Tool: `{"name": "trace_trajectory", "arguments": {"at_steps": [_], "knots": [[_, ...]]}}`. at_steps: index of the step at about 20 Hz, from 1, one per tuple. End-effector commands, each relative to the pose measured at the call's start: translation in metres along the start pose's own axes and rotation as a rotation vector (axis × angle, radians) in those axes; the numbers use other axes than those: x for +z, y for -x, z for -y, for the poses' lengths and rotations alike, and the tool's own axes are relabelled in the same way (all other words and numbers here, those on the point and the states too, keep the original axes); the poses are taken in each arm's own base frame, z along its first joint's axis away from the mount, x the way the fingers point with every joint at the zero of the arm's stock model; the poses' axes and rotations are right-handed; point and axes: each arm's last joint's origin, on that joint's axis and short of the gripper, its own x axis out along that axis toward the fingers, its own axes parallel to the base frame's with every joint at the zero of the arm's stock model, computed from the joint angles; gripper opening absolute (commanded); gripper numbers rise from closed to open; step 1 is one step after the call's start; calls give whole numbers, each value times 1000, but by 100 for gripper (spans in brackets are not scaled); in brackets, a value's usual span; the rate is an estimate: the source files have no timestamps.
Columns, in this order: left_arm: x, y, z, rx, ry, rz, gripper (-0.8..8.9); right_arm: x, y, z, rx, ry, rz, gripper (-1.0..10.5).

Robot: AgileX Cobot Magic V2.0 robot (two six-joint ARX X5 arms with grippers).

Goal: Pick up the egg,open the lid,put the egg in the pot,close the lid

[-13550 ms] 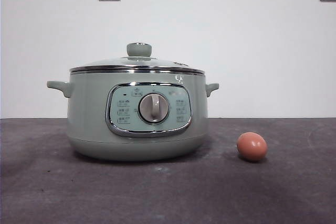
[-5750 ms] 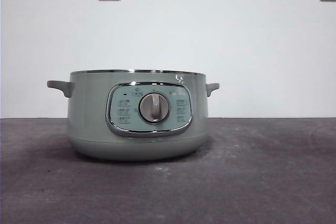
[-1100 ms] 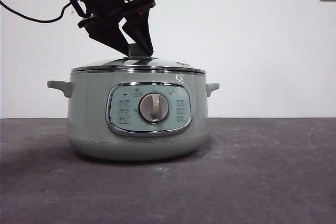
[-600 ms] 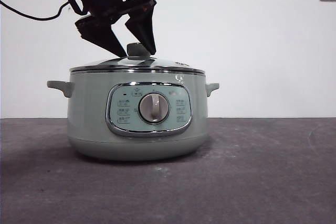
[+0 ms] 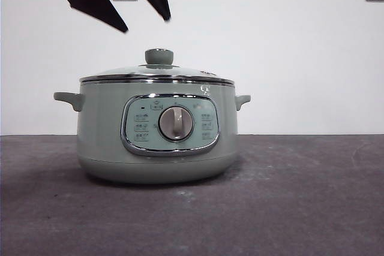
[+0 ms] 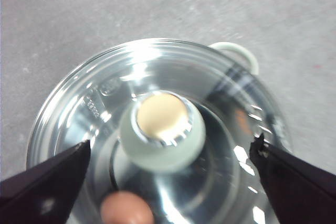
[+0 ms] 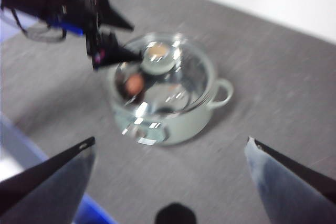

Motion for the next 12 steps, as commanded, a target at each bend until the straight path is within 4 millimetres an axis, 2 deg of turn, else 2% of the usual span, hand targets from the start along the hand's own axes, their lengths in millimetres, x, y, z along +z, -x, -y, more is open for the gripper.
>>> {"name": "trace_trajectory", "arguments": {"at_steps": [1, 6, 7, 9, 10, 11, 12], "knots": [[-3, 18, 5, -62, 3, -9, 553, -1, -7, -1, 53, -13, -49, 472], [-14, 63, 13, -189, 12, -43, 552, -3, -24, -2, 121, -25, -166, 469], [-18, 74, 16, -218, 15, -52, 526, -3, -28, -2, 123, -29, -190, 469], [-26, 93, 19, -258, 23, -77, 365, -4, -34, -1, 124, -35, -232, 426], [-30, 101, 20, -276, 27, -93, 211, -4, -37, -1, 125, -38, -245, 305], [-34, 109, 22, -288, 31, -106, 11, -3, -38, -1, 125, -38, -248, 108], [-36, 114, 23, -300, 33, -116, -2, -3, -38, -1, 126, -35, -250, -32]]}}
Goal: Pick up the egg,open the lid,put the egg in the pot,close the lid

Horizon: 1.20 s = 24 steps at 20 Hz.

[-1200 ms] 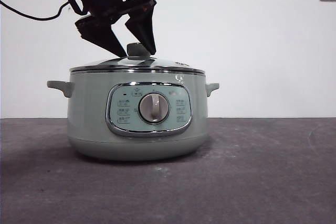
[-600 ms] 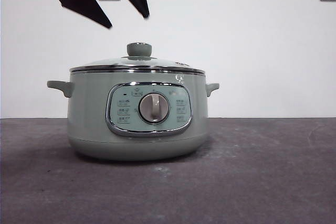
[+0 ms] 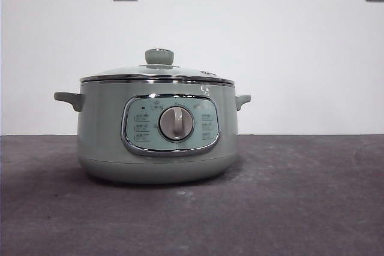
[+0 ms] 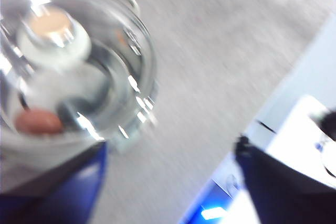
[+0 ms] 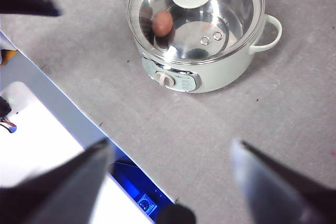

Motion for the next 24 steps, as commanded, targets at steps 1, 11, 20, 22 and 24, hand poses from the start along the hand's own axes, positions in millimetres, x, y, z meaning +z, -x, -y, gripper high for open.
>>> {"name": "trace_trajectory", "arguments": {"at_steps": [1, 11, 20, 22, 24], "knots": [[-8, 7, 5, -23, 4, -26, -7, -1, -2, 0, 6, -1, -22, -4], [-12, 12, 6, -16, 10, -40, -4, -2, 1, -1, 1, -14, -13, 1], [-8, 12, 6, -11, -6, -3, -4, -2, 1, -1, 1, -15, -13, 1], [-4, 12, 4, 38, -31, 41, -4, -2, 1, -1, 1, -14, -13, 1], [8, 27, -1, 165, -135, 213, -4, -2, 1, -1, 2, -14, -13, 1]]}}
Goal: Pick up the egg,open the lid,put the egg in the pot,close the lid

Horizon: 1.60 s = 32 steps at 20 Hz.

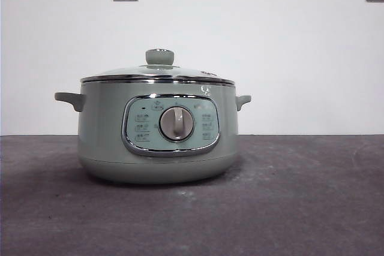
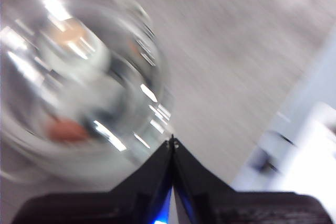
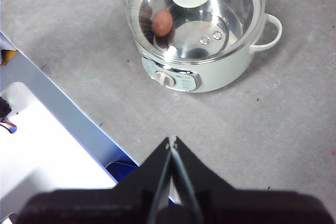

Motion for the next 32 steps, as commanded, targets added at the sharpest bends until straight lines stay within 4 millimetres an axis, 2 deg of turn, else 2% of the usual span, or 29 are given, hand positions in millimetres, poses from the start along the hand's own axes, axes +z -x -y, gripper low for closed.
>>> {"name": "trace_trajectory", "arguments": {"at_steps": [1, 3, 5, 7, 9, 12, 15, 19, 25, 29, 32], "knots": [[13, 21, -8, 114, -129, 223, -4, -2, 1, 0, 2, -11, -14, 1], [14, 50, -13, 220, -167, 400, -4, -2, 1, 0, 2, -11, -14, 1], [2, 76, -16, 338, -181, 543, -3, -2, 1, 0, 1, -11, -14, 1], [-22, 90, -16, 460, -193, 650, -4, -2, 1, 0, 2, -11, -14, 1], [-53, 92, -15, 578, -207, 736, -4, -2, 2, -1, 3, -10, -10, 1], [-108, 75, -19, 785, -156, 784, -4, -2, 2, -1, 2, -10, -10, 1], [-155, 46, -24, 836, -110, 736, -4, -3, 2, -1, 2, -10, -9, 1], [-202, 7, -36, 845, -41, 663, -3, -3, 2, -1, 1, -10, -8, 1], [-249, -36, -52, 844, 26, 548, -4, -3, 3, -1, 2, -10, -7, 1], [-268, -53, -57, 845, 67, 517, -4, -3, 3, -1, 2, -10, -7, 1], [-273, -56, -58, 828, 106, 471, -4, -3, 3, -1, 1, -10, -7, 1]]}}
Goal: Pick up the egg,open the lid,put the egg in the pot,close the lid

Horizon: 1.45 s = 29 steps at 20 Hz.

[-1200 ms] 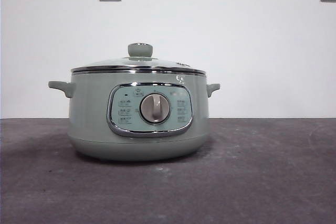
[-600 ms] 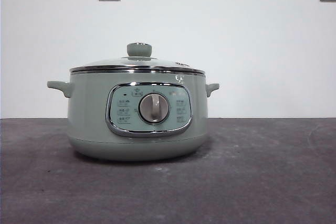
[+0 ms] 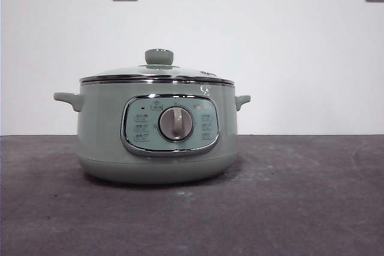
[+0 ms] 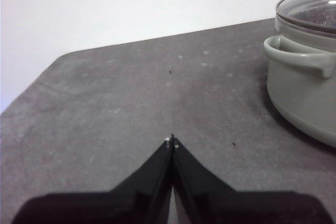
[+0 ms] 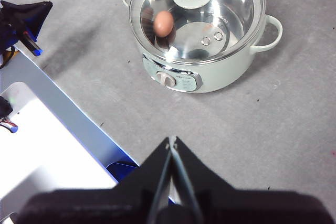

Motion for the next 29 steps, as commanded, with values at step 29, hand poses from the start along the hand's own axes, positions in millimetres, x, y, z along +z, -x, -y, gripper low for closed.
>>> {"name": "trace_trajectory", "arguments": {"at_steps": [29], "knots": [[-8, -1, 1, -1, 76, -44, -3, -36, 15, 33, -202, -6, 454, 1]]}}
